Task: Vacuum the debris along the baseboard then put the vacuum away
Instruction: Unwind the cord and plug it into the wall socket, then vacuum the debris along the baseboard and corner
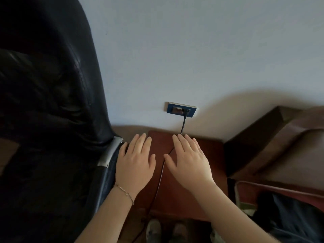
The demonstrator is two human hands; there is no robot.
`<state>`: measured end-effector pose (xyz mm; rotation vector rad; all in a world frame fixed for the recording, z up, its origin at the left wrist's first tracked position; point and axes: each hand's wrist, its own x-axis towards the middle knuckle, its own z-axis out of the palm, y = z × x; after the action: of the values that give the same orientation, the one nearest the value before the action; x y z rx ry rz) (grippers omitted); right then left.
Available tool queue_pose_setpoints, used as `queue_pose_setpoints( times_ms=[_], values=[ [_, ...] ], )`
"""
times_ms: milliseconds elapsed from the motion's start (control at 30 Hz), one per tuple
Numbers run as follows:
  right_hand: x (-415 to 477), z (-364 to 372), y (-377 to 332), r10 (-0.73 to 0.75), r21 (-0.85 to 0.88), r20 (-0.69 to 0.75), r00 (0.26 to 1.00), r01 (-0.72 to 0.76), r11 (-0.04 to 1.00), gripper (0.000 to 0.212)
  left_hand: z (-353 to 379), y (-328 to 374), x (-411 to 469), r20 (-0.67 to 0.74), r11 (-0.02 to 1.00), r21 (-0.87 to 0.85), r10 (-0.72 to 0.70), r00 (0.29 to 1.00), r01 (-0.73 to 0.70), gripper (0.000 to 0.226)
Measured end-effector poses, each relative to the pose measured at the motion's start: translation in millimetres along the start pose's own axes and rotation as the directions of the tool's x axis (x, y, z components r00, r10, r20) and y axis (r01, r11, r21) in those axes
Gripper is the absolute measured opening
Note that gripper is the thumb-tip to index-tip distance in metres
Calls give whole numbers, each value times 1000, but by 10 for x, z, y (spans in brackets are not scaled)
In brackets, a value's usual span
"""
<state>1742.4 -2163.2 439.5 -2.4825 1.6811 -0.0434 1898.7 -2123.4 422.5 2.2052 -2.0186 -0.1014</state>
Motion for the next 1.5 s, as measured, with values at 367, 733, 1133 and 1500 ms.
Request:
queue_pose_setpoints(
  times_ms=[367,733,1133,1500],
  values=[
    [-1114,-448,-513,-294,-108,84,952,302,947,66,-653,-119,-1477,-86,978,84,-182,980,189,51],
    [-2590,-657,-1101,-691,13,135,710,696,718,69,-1021,79,-3794,-199,841,94,-508,838,532,51],
    [-4257,-383,-2448,-893,52,265,365,919,391,67,-1155,-76,-6273,-234,528,12,-824,516,849,51],
    [-6145,44,-3832,-945,102,278,175,972,210,69,-1323,-345,-8736,-245,344,48,-906,345,938,49]
  ],
)
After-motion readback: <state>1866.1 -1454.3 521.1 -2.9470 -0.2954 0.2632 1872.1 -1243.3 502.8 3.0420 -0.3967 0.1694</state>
